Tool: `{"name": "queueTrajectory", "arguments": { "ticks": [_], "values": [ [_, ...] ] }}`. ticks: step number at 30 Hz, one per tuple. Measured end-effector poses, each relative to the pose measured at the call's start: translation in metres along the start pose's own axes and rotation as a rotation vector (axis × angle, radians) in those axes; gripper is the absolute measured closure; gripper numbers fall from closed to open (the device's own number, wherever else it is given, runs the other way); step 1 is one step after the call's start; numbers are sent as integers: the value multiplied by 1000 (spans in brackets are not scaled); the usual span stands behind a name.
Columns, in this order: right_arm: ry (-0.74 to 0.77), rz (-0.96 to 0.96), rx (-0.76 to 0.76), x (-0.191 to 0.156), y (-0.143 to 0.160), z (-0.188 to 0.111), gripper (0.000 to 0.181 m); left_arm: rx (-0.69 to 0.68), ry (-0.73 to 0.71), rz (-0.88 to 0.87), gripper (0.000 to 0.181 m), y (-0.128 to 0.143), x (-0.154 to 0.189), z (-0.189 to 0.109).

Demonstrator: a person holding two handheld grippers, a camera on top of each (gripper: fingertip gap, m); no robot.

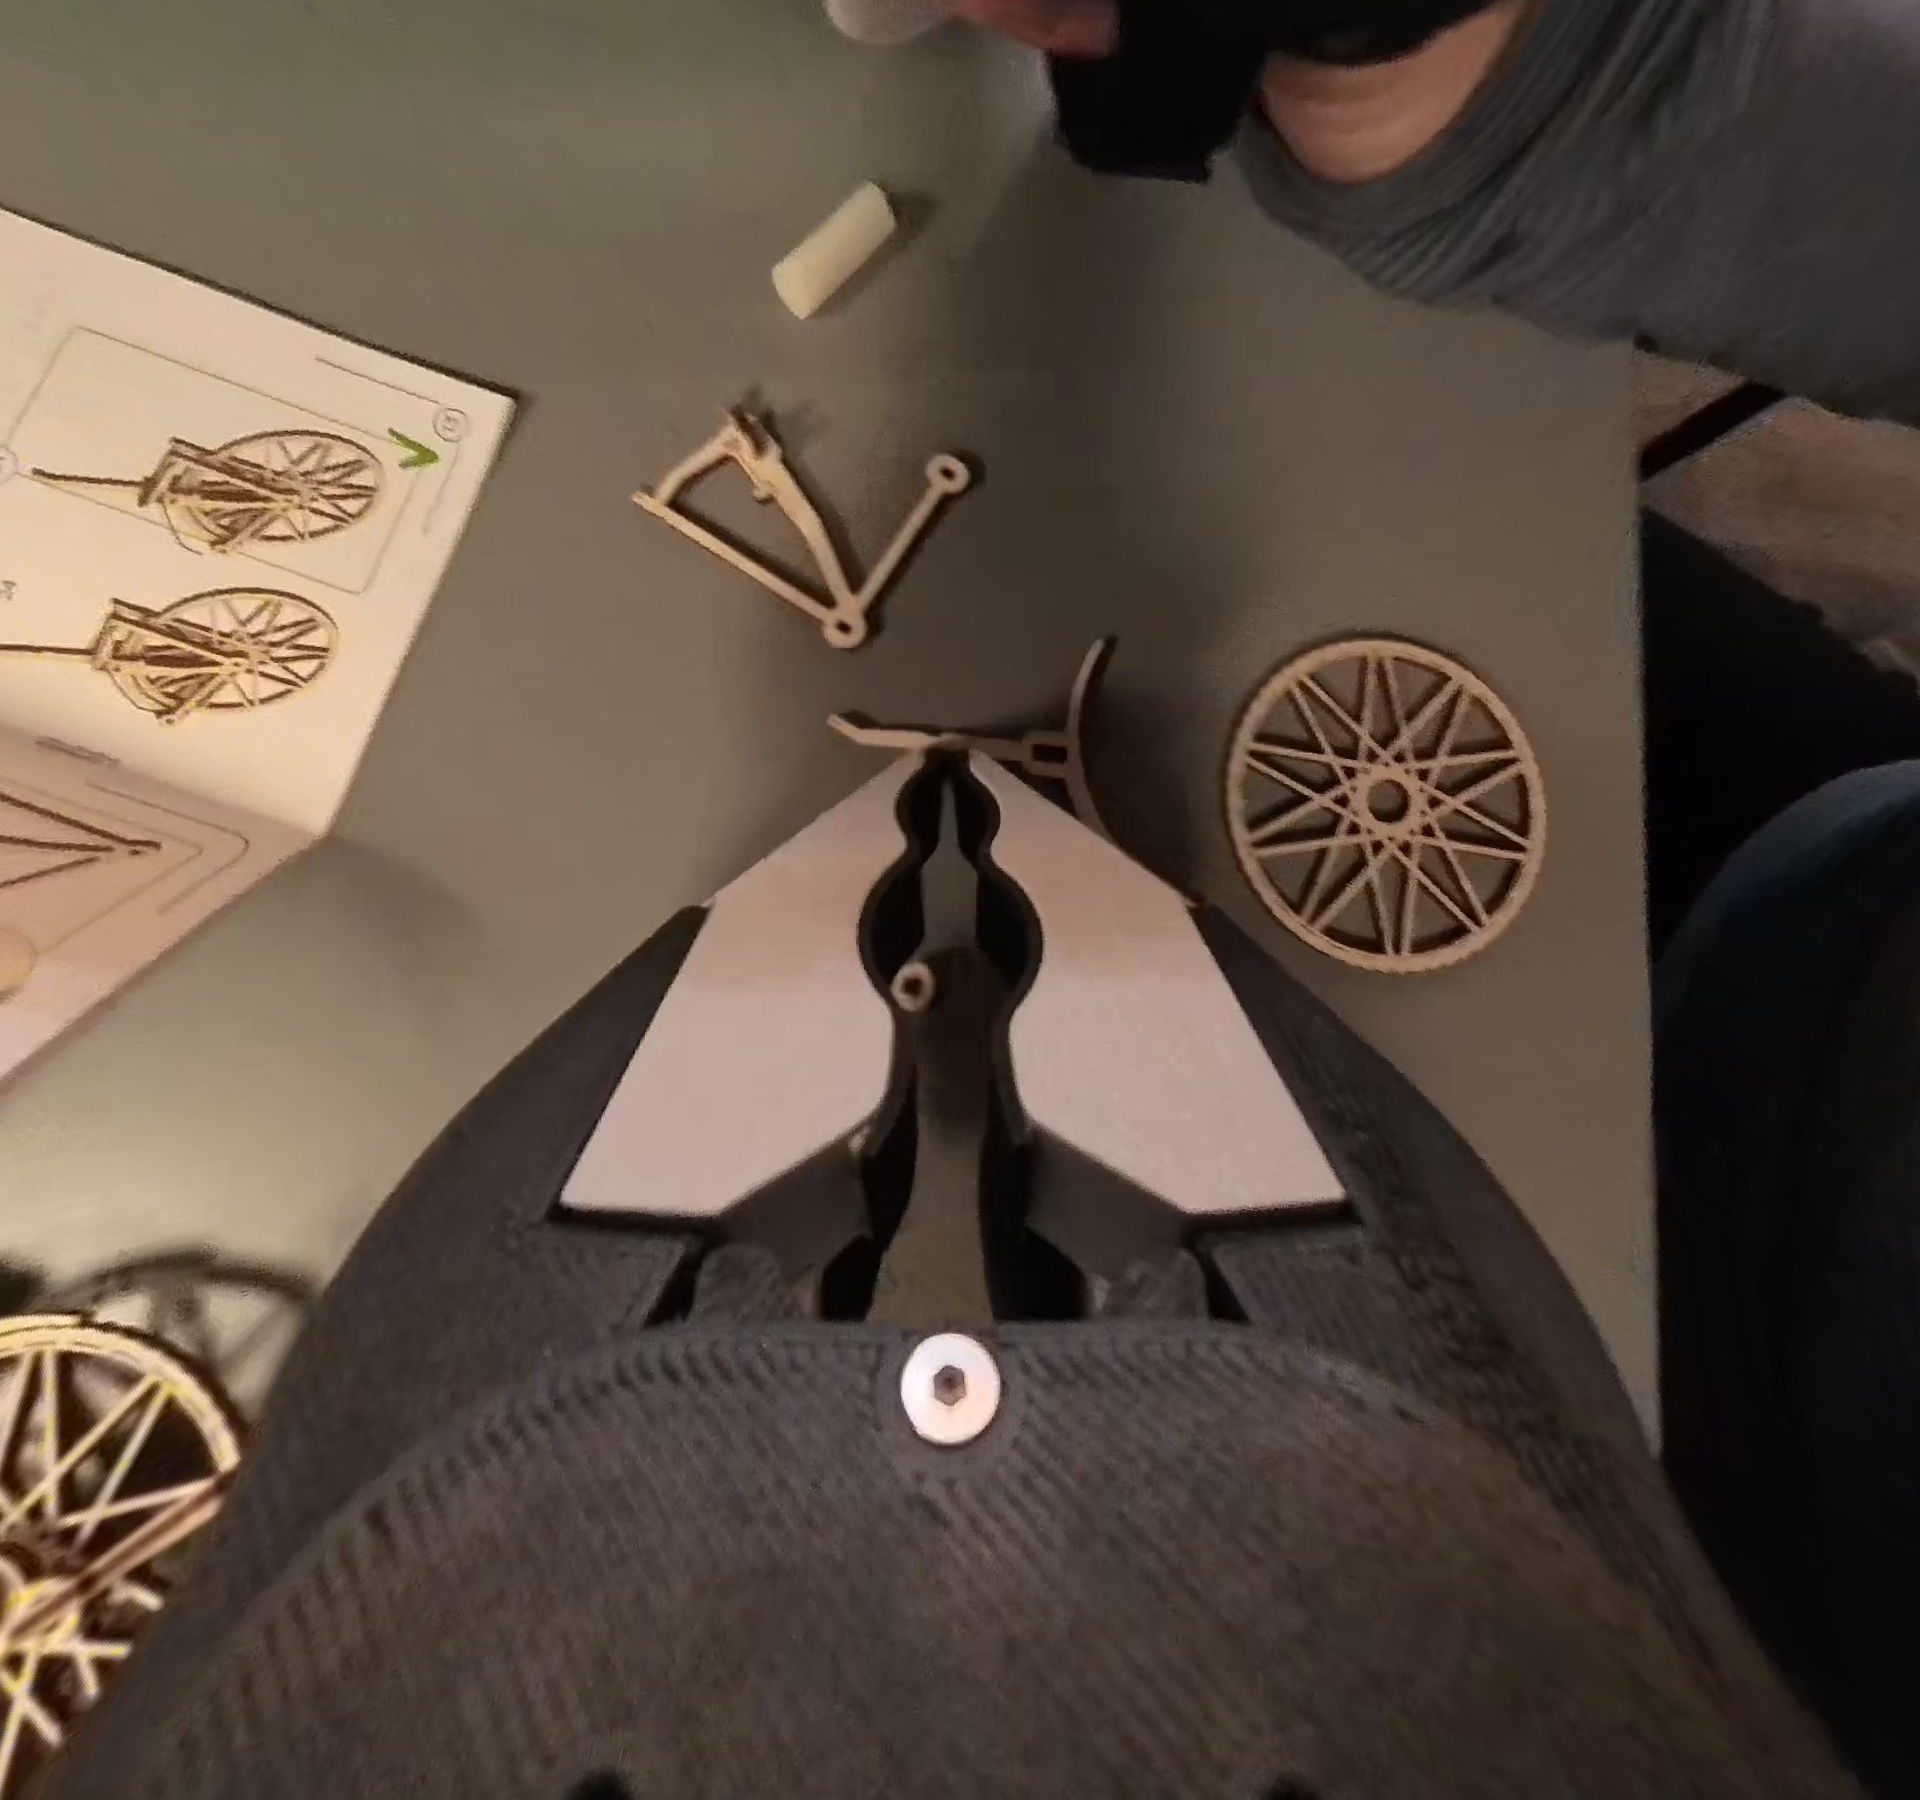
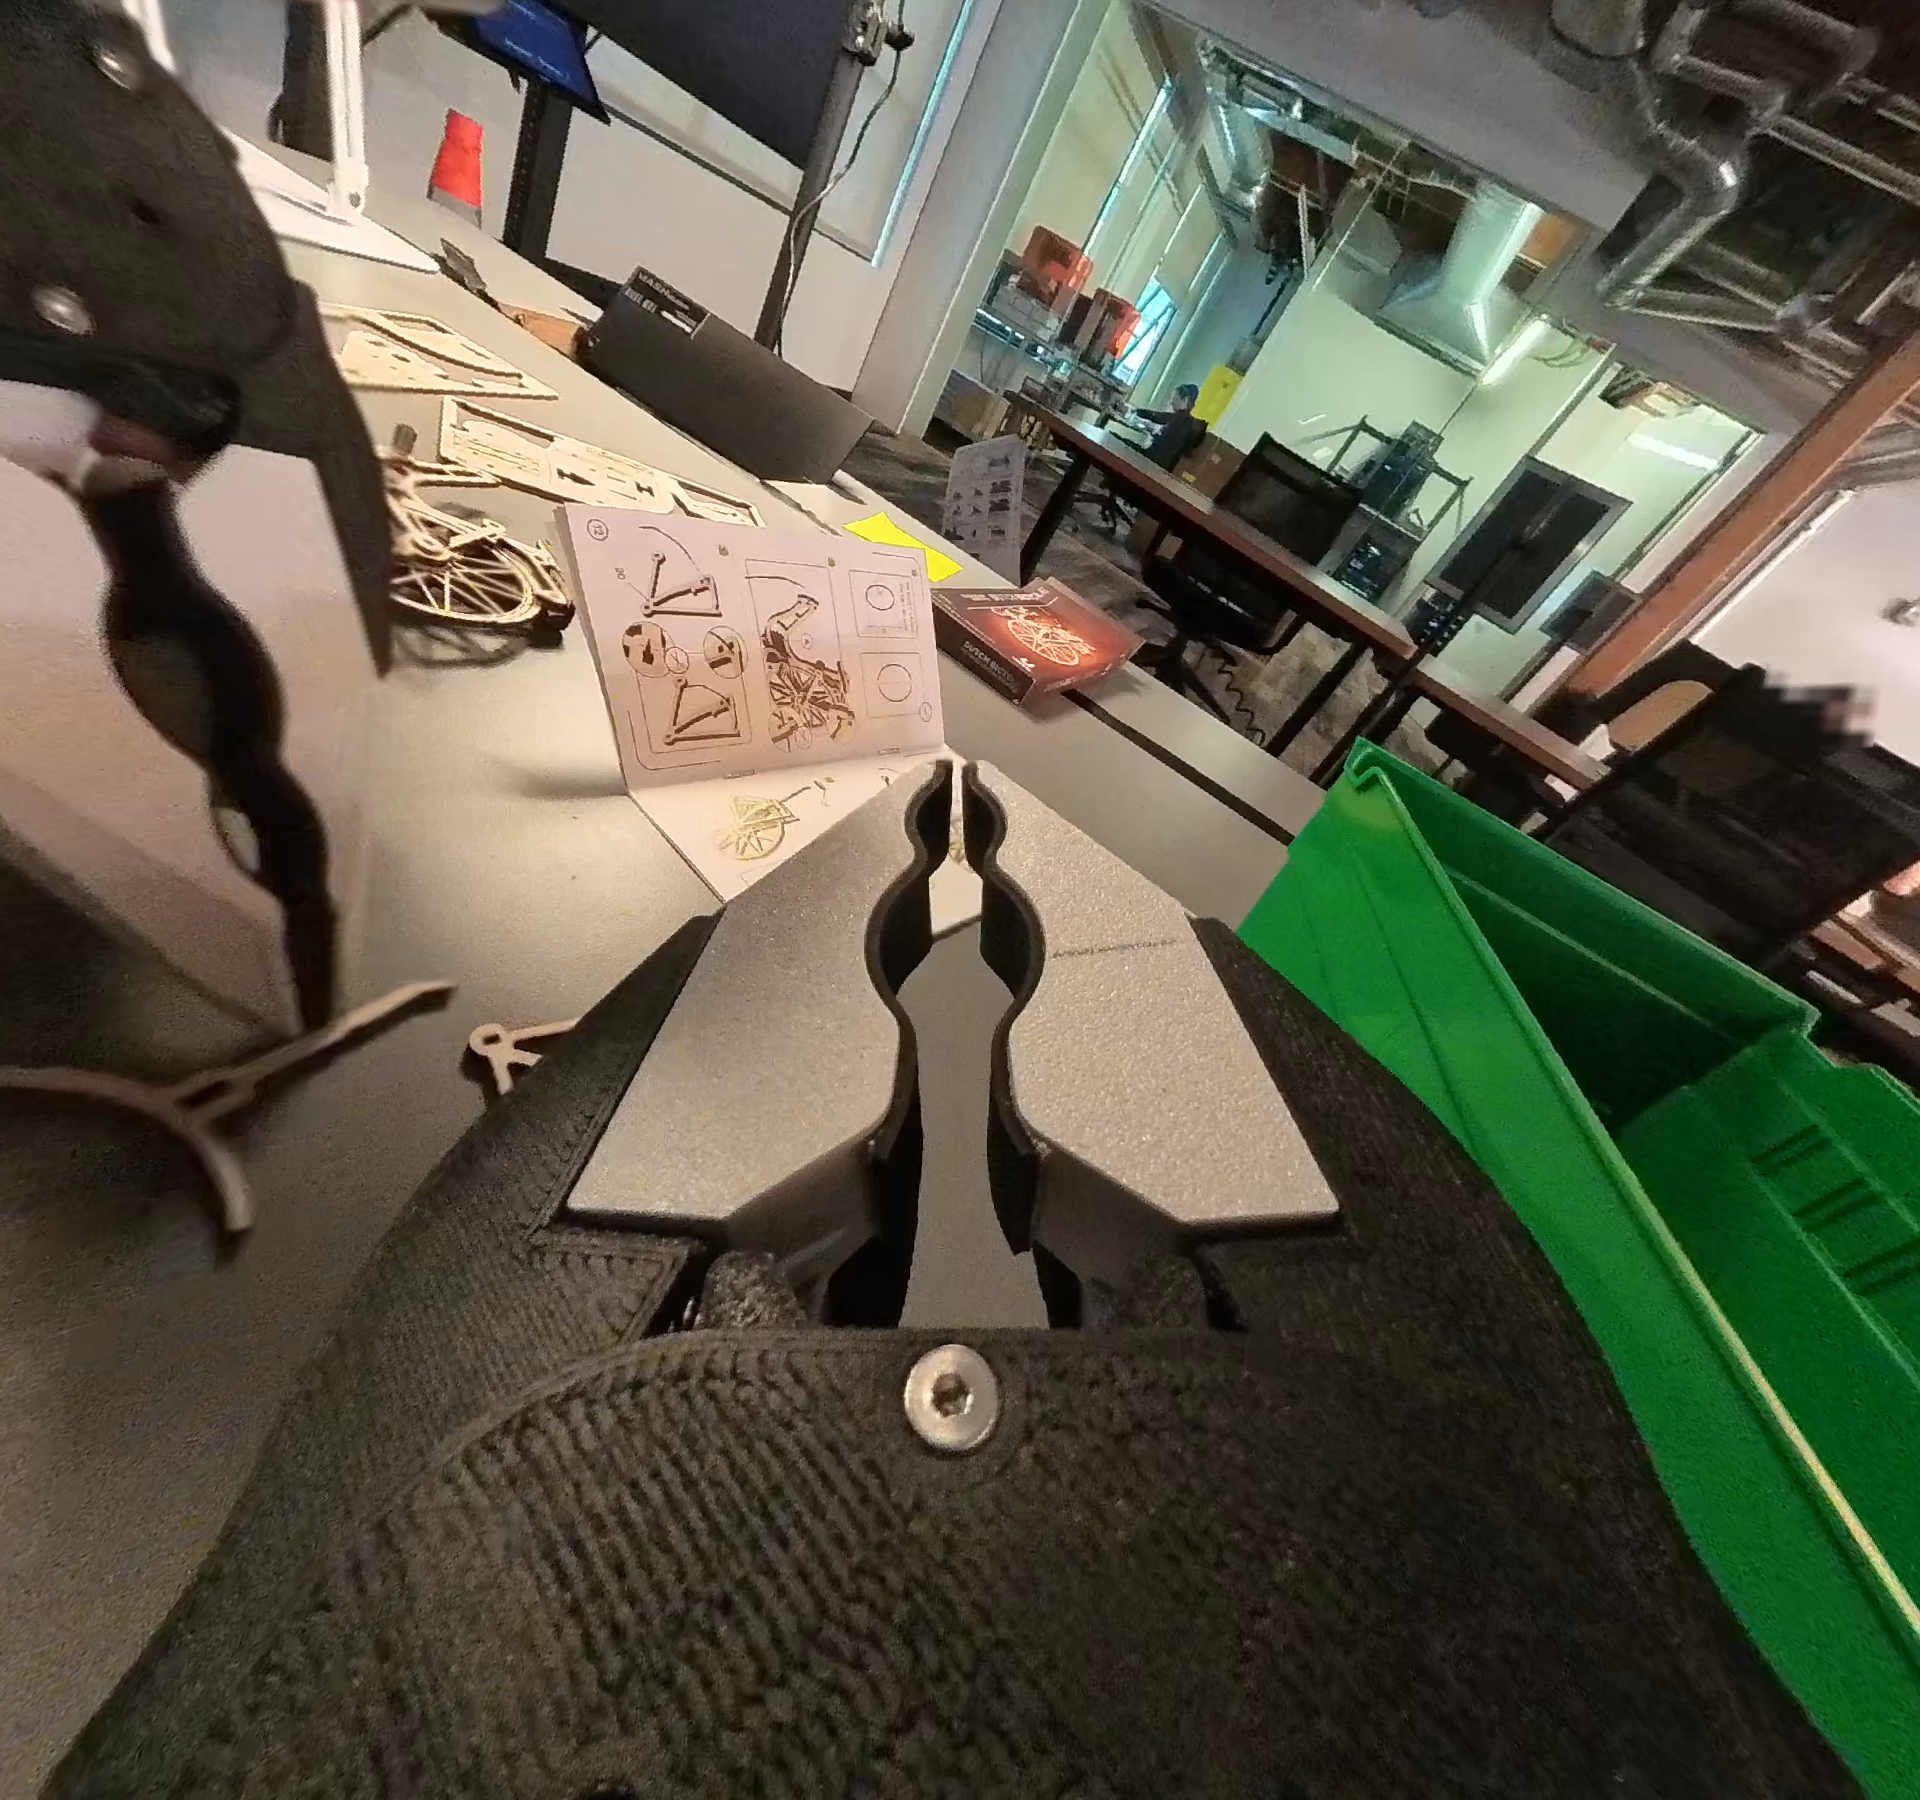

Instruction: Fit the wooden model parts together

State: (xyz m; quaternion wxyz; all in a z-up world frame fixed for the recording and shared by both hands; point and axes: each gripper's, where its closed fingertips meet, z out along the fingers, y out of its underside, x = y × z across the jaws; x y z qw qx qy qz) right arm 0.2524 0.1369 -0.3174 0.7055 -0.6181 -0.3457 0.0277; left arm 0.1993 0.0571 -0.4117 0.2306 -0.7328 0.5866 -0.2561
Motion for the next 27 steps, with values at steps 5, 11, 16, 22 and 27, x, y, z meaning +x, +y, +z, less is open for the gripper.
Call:
{"name": "queueTrajectory", "arguments": {
  "ticks": [5,11,16,22,27],
  "values": [
    [11,7,15,2,-2,-1,181,111,36,-72,162,-12,11,-14],
    [3,-5,7,0,-1,0,181,58,-54,-63,146,11,27,-9],
    [2,-6,9,0,-1,-1,181,39,-127,-30,154,13,25,-8],
    [1,-8,10,-1,-1,-1,181,-2,-181,3,177,19,20,-12],
    [0,-10,10,-1,-1,-1,181,31,-212,-30,179,26,16,-19]
  ]
}}
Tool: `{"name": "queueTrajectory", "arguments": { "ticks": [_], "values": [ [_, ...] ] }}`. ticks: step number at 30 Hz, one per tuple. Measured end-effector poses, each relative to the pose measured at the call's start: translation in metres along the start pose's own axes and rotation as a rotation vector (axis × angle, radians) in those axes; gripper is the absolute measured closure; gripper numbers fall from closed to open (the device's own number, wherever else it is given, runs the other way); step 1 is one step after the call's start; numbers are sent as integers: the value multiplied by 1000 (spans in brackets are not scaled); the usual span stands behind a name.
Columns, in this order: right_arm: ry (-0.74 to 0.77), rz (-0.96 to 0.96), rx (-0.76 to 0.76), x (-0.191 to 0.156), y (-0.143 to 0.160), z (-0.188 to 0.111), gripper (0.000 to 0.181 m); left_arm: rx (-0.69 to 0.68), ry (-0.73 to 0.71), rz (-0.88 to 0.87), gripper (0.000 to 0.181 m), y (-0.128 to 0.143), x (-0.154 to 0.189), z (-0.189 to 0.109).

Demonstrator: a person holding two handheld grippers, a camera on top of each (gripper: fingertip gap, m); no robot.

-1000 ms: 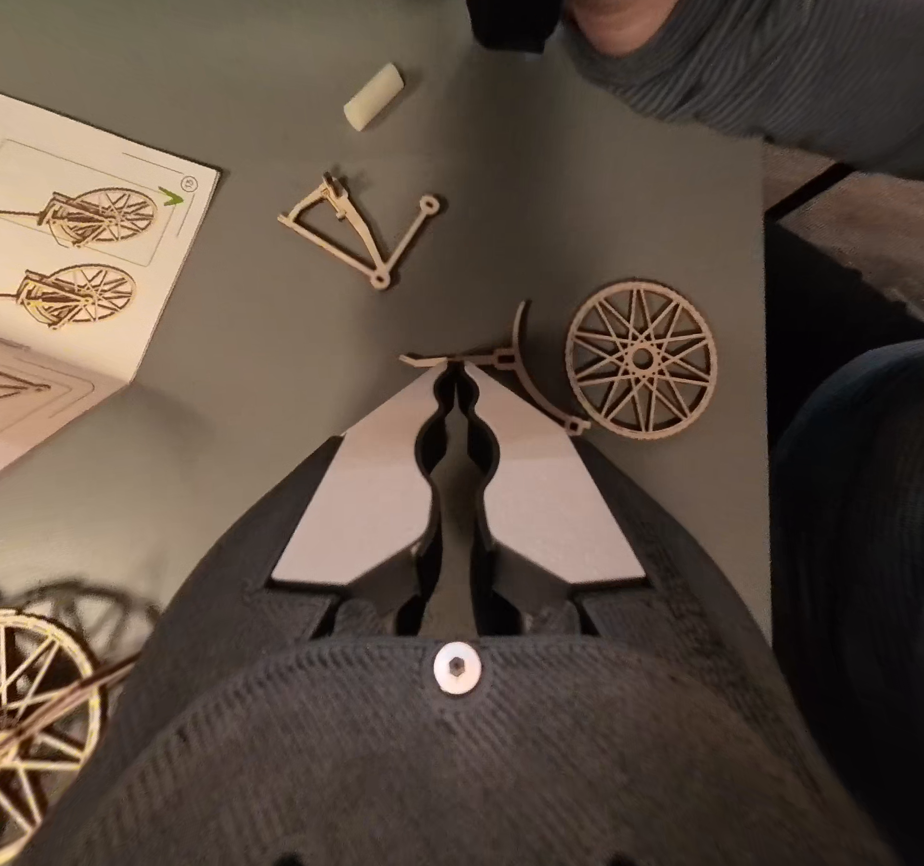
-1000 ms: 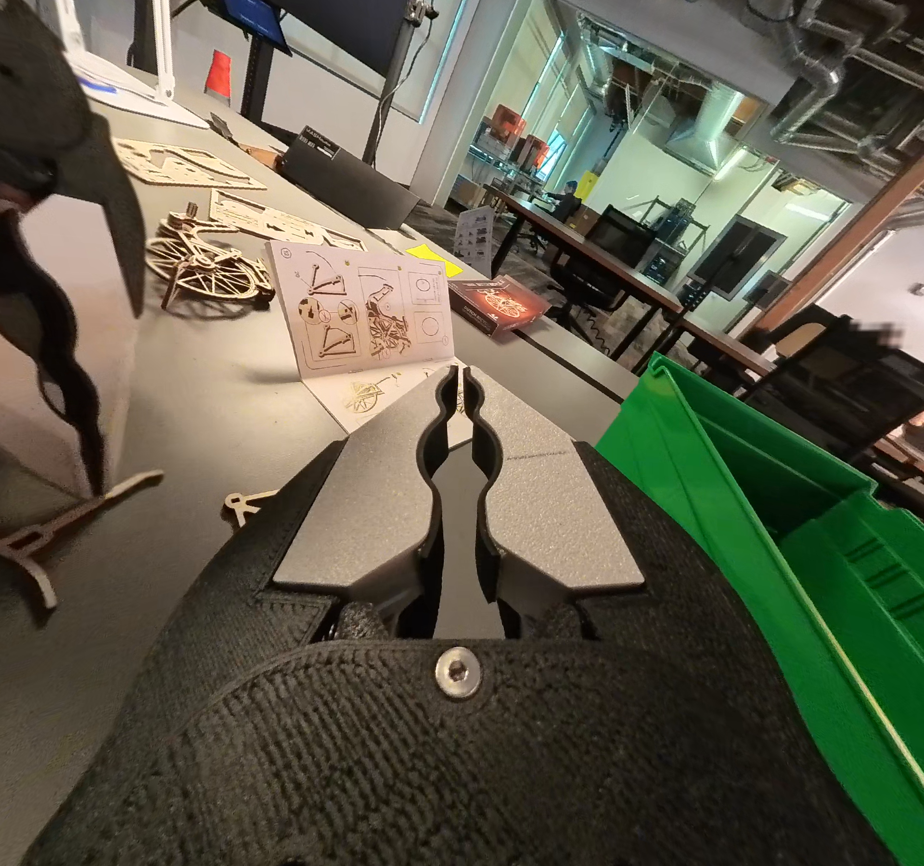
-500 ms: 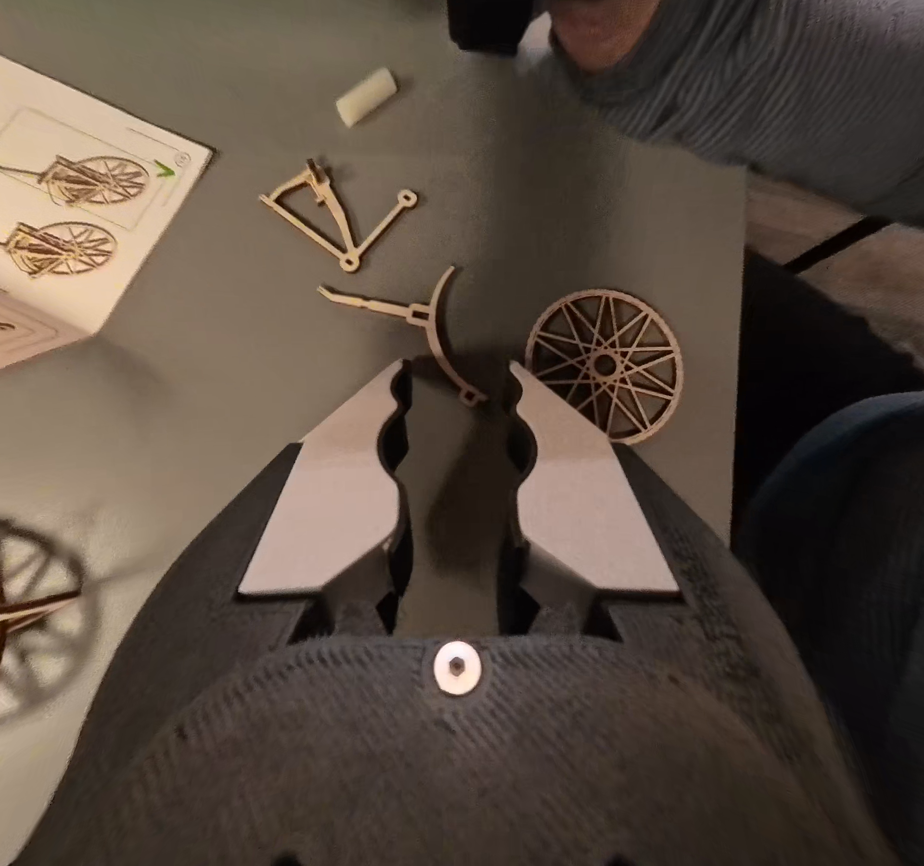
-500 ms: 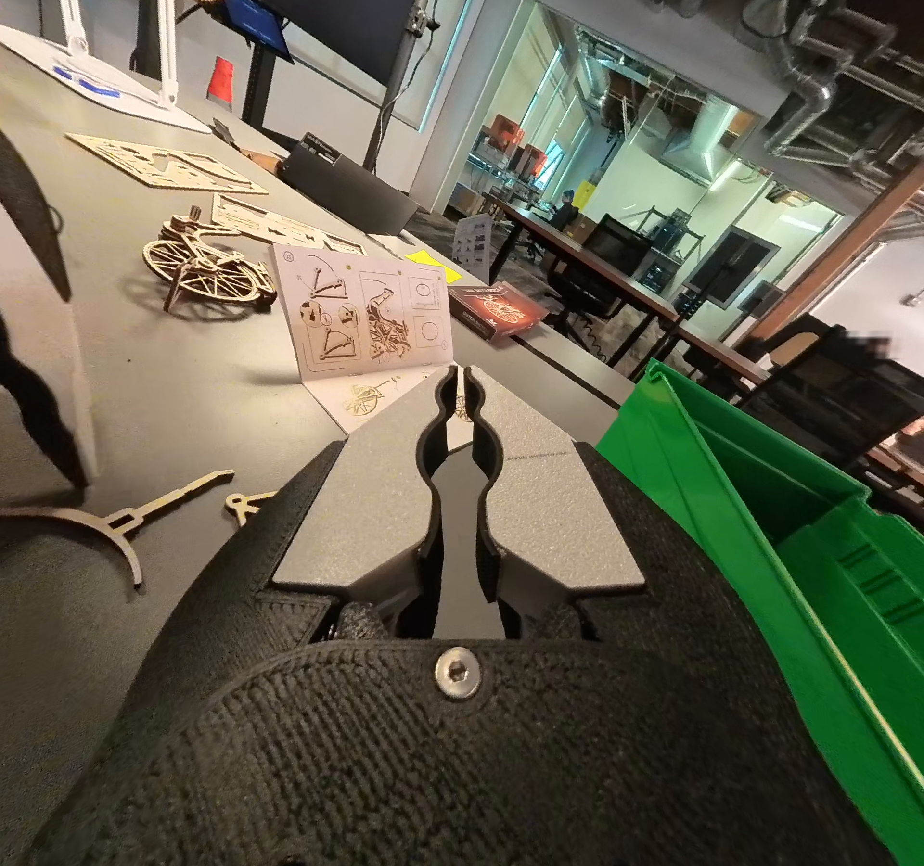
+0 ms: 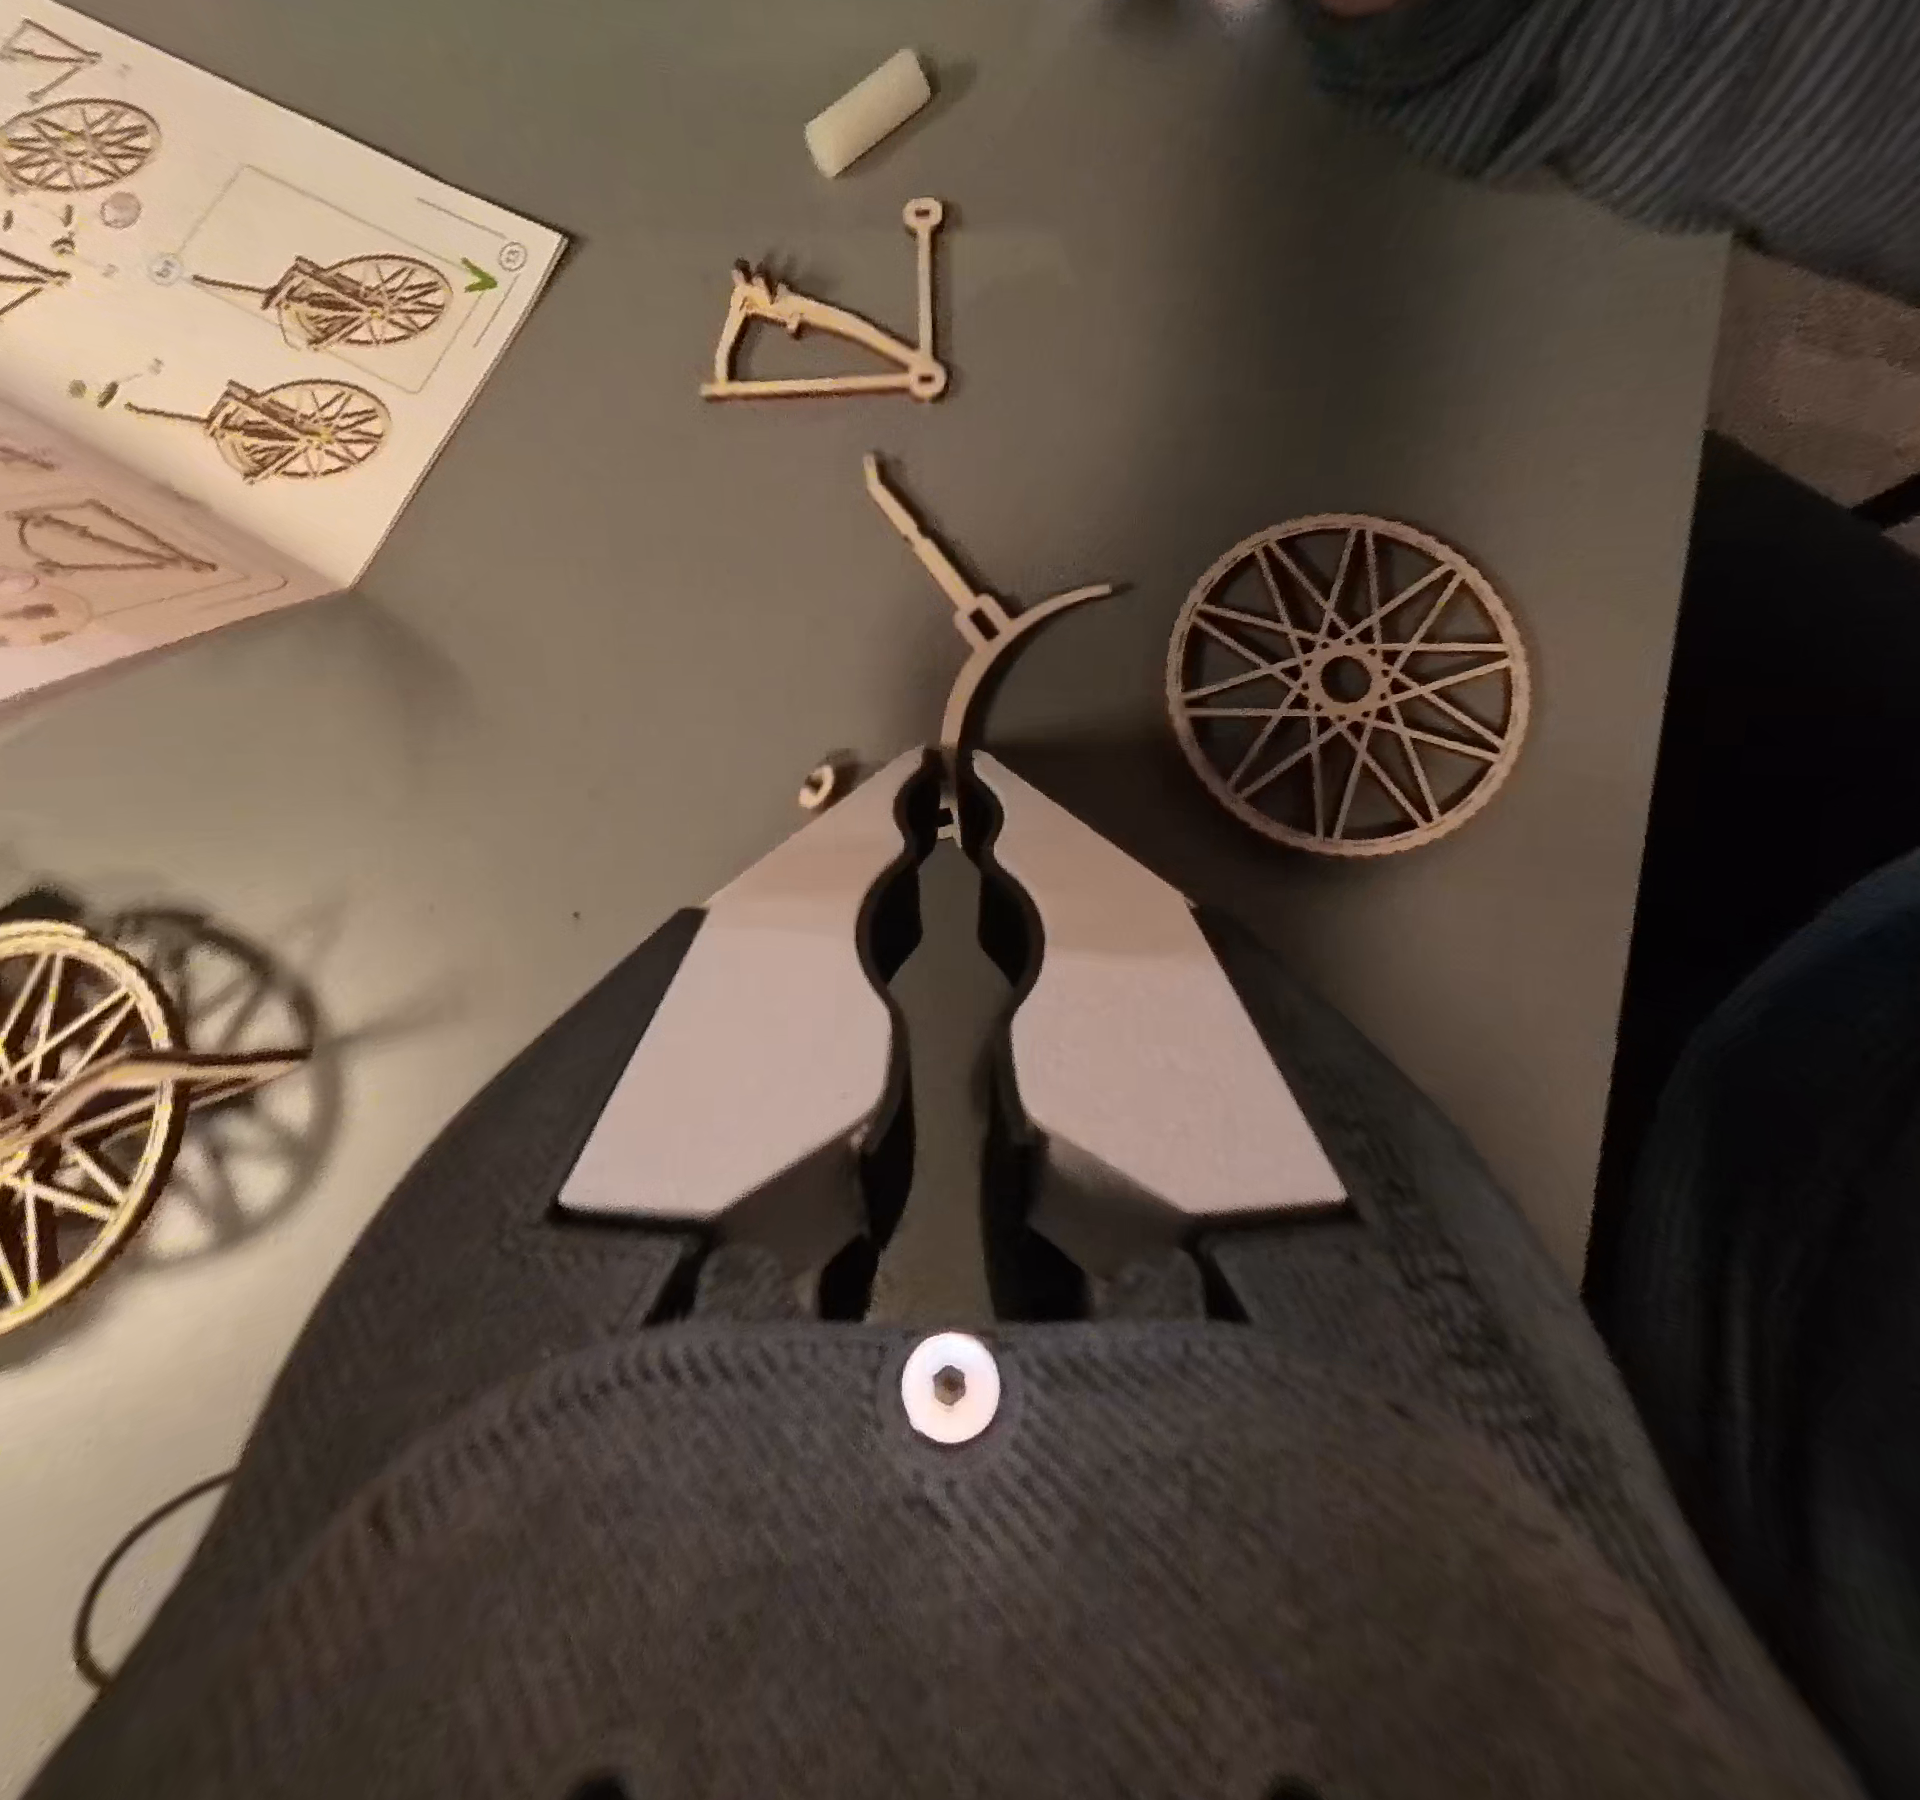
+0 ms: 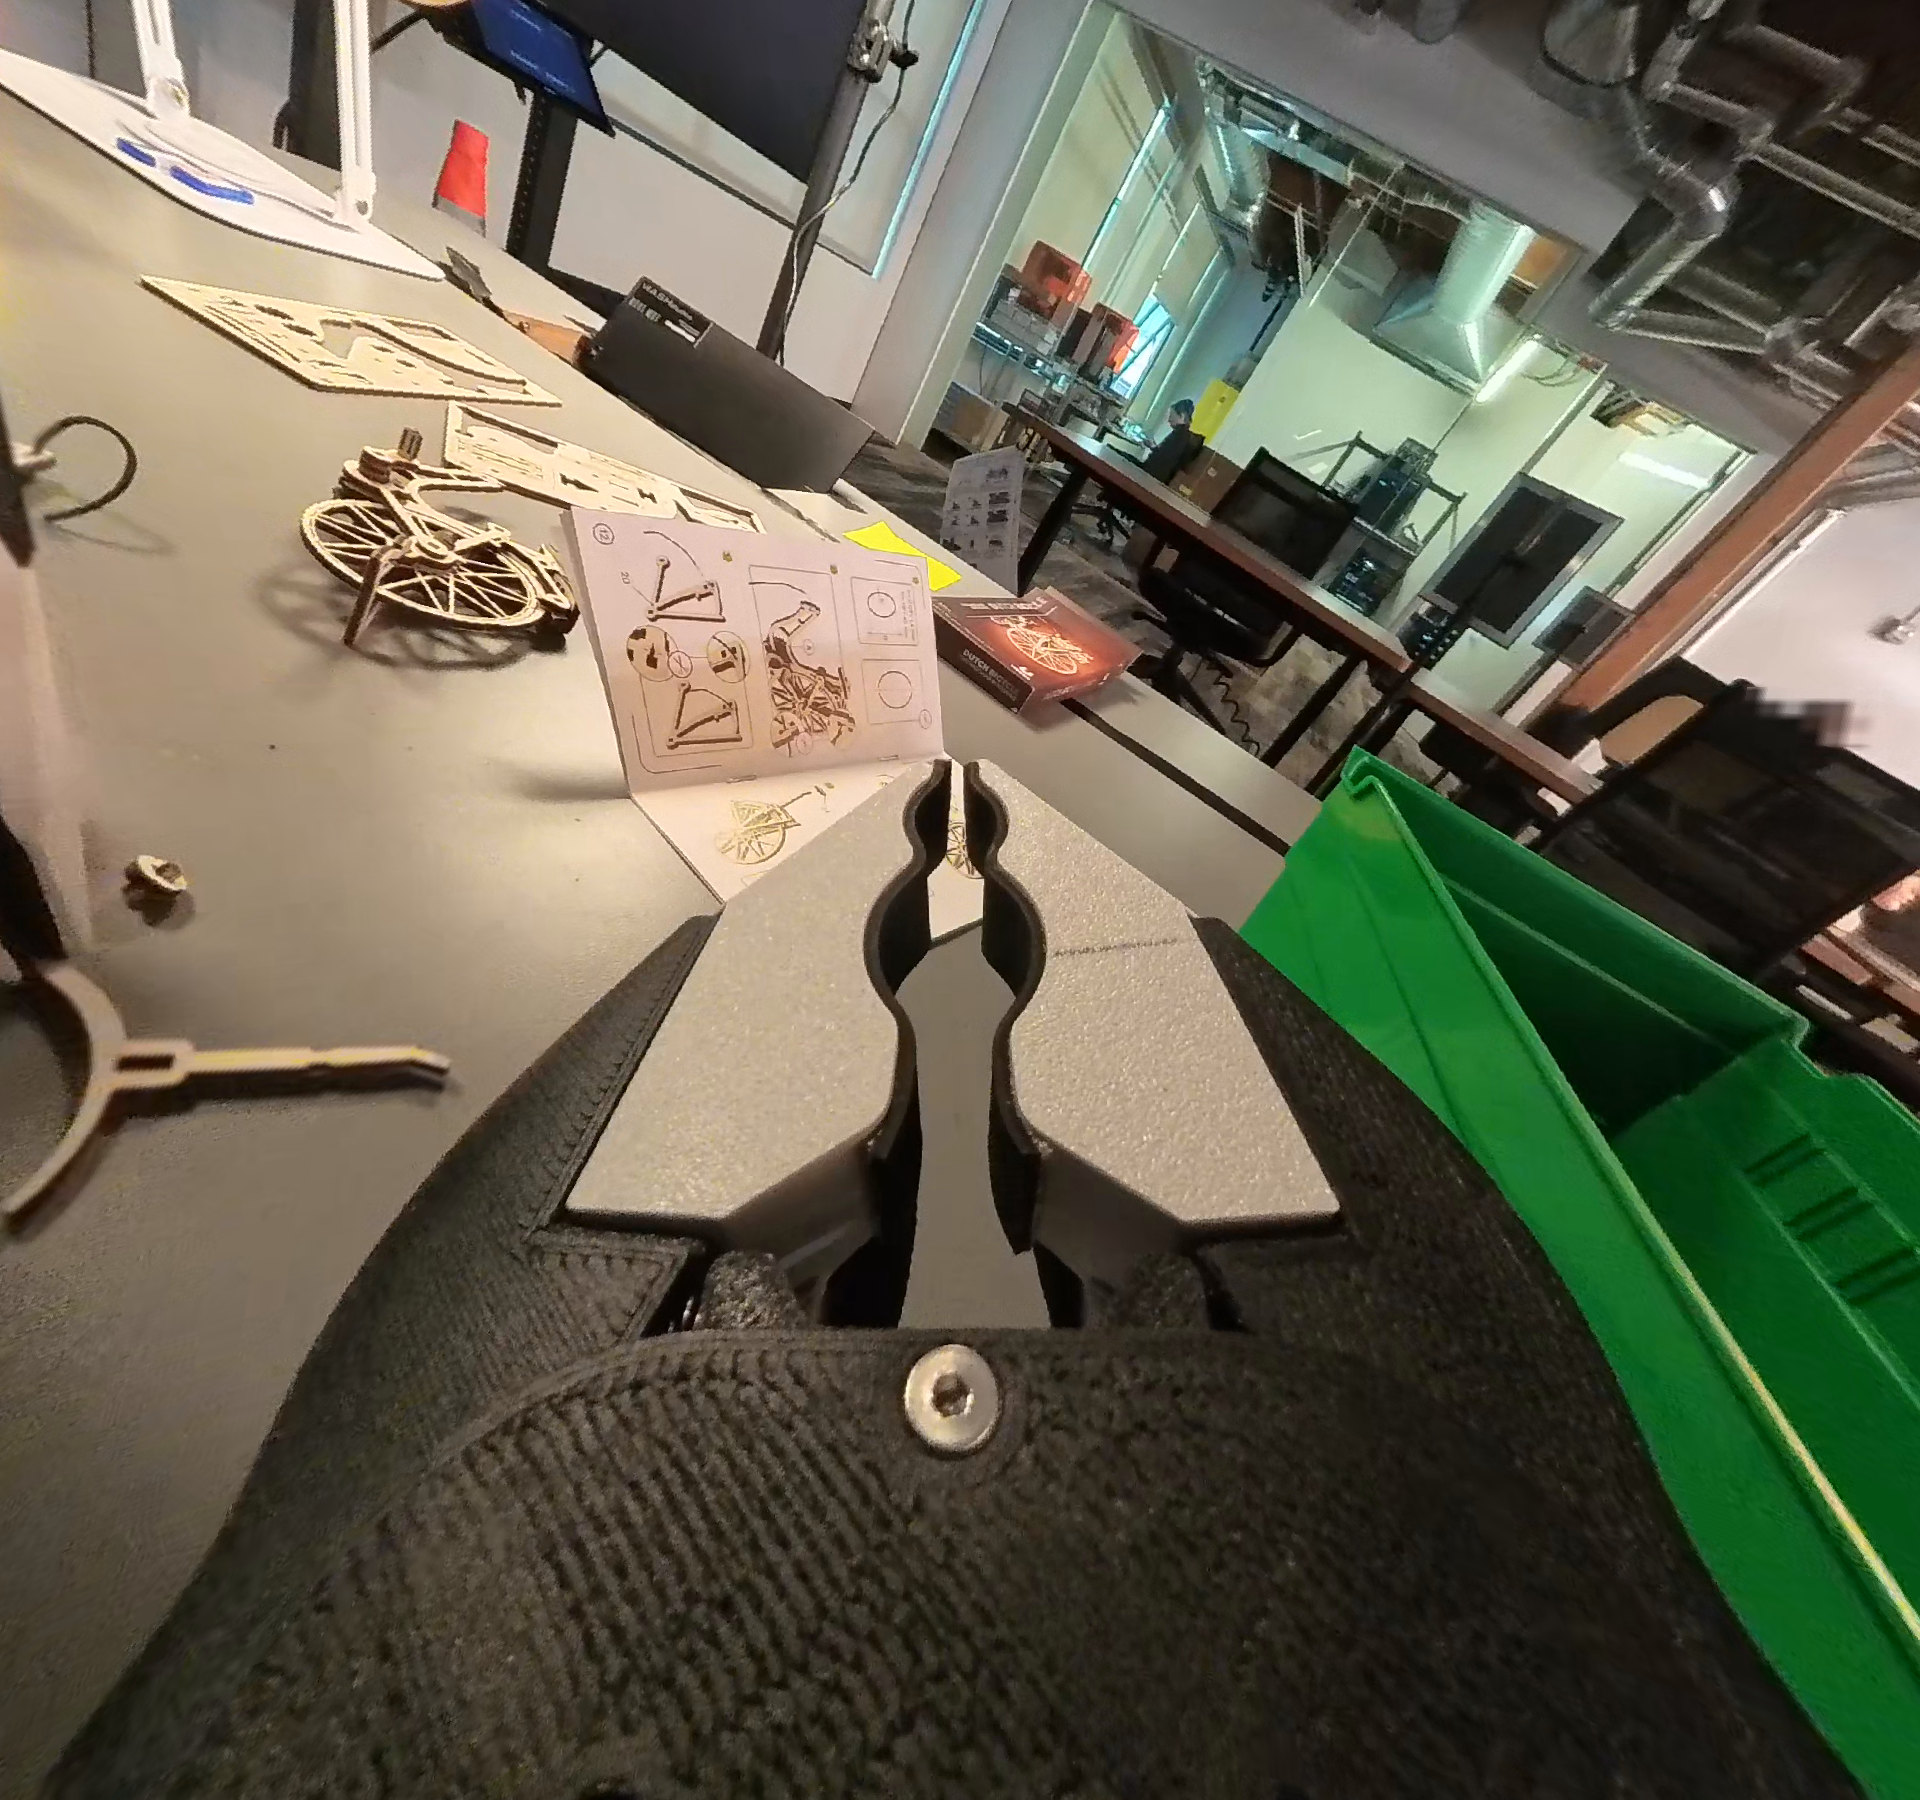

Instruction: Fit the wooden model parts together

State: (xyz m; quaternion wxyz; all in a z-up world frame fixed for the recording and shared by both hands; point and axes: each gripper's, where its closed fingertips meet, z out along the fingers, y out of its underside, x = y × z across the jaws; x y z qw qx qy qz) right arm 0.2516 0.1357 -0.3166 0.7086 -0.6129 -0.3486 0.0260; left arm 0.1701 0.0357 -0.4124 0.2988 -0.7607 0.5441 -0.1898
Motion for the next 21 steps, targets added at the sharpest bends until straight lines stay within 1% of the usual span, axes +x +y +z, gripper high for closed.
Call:
{"name": "queueTrajectory", "arguments": {
  "ticks": [3,5,8,12,14,18,21],
  "values": [
    [0,-6,-9,-1,1,1,181,35,-30,-12,179,0,-5,-6],
    [4,4,-25,0,3,2,181,66,-59,5,179,-5,-11,-10],
    [13,49,-72,4,8,4,180,127,-98,44,179,-18,-21,-17],
    [39,127,-138,12,17,2,180,219,-160,109,179,-43,-39,-22],
    [14,164,-134,11,17,1,178,269,-165,130,179,-55,-45,-23],
    [-49,203,-82,3,8,-2,169,335,-289,218,179,-72,-64,-25],
    [-78,227,-31,2,-1,-6,168,321,-318,240,180,-71,-66,-19]
  ]
}}
